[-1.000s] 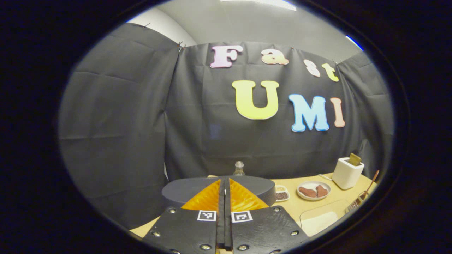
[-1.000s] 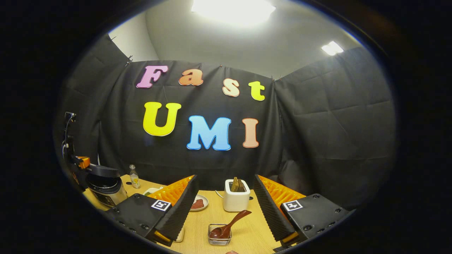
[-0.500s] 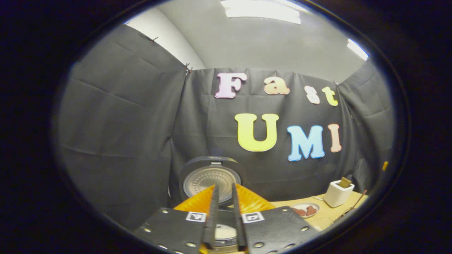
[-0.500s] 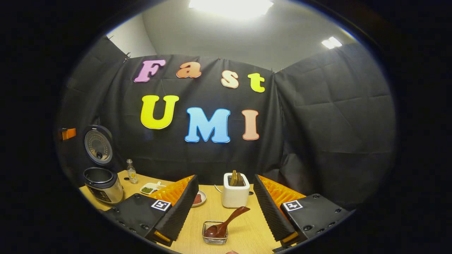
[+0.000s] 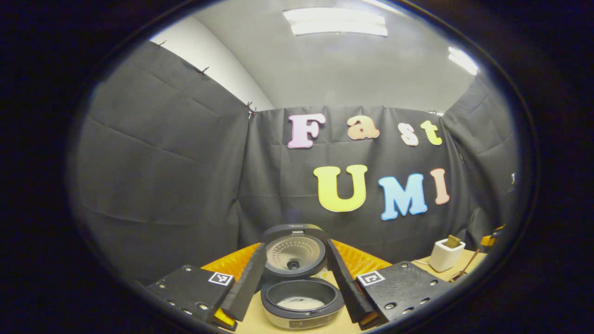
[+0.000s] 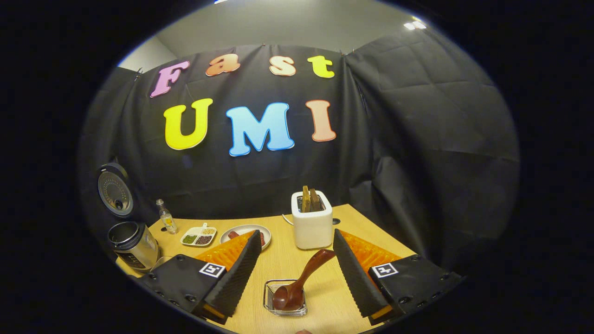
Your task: Close the left gripper, press the button to open the rice cooker; take a wooden spoon from the chopstick holder with the right hand, scoop a spoonful of rice and pour it into the rice cooker, then put the wooden spoon back into the chopstick holder.
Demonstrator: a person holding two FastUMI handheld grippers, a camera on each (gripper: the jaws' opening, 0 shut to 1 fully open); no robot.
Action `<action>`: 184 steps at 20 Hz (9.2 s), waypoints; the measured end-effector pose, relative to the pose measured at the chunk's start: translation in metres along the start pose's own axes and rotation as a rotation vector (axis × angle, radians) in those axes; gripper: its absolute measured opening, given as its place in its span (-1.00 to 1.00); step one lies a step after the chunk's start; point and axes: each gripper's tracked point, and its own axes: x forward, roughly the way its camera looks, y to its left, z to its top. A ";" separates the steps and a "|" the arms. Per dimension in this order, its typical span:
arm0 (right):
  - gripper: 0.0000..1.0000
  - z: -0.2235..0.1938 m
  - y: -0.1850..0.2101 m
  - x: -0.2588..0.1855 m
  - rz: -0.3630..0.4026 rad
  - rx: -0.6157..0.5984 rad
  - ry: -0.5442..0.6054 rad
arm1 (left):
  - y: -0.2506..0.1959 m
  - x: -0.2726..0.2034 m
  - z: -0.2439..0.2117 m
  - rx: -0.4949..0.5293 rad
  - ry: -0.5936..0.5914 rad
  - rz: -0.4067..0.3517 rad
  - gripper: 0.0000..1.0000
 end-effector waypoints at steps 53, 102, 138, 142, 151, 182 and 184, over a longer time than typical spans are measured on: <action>-0.78 -0.028 0.210 0.002 0.332 -0.187 0.088 | 0.111 -0.023 -0.058 0.004 0.141 0.104 0.59; -0.77 -0.141 0.220 0.021 0.307 0.536 0.419 | 0.091 0.025 -0.079 0.041 0.160 0.018 0.59; -0.80 -0.012 0.464 0.018 0.755 0.682 0.417 | 0.176 -0.010 -0.113 0.021 0.213 0.179 0.59; -0.79 -0.027 0.506 0.017 0.777 0.629 0.444 | 0.190 -0.016 -0.119 0.016 0.220 0.215 0.63; -0.78 -0.079 0.562 0.018 0.790 0.346 0.442 | 0.214 -0.022 -0.137 -0.001 0.242 0.274 0.64; -0.78 -0.067 0.578 -0.017 0.730 -0.898 -0.282 | 0.227 -0.004 -0.150 -0.066 0.237 0.225 0.59; -0.78 -0.064 0.581 -0.020 0.729 -0.952 -0.336 | 0.224 -0.003 -0.149 -0.065 0.234 0.221 0.59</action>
